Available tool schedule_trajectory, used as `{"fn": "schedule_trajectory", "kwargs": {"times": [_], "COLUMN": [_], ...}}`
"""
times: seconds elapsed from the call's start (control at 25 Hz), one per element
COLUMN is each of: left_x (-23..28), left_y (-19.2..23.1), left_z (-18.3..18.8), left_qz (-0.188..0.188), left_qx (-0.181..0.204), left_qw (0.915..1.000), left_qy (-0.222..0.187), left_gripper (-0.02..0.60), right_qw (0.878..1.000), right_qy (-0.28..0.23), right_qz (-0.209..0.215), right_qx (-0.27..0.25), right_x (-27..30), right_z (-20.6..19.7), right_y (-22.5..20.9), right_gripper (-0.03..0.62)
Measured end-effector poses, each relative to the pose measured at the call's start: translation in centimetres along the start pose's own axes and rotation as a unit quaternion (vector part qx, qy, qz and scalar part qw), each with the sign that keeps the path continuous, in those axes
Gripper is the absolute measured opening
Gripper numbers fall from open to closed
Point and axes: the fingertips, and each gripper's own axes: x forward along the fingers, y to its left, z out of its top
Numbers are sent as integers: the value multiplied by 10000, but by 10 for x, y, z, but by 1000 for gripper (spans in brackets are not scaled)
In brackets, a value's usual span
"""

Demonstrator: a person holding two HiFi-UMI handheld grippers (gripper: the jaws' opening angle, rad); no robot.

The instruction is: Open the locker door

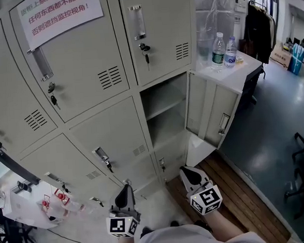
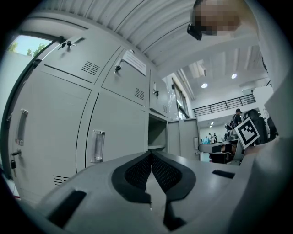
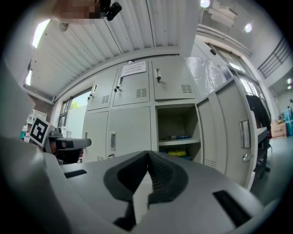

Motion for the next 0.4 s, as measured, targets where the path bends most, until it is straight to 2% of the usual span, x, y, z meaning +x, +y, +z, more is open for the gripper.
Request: {"fn": "schedule_trajectory", "kwargs": {"times": [0.2, 0.4], "left_x": [3, 4], "left_y": [-5, -3], "left_z": [-5, -5], "left_qz": [-109, -89], "left_qx": [1, 7], "left_qw": [9999, 9999], "left_qy": [127, 84], "left_gripper": [2, 3], "right_qw": [9999, 10000], "right_qy": [-5, -7], "right_qz": [-74, -83], "right_qx": [102, -12], "right_x": [-4, -4], "right_z": [-1, -2], "right_y": [-2, 0], "right_gripper": [14, 13]}}
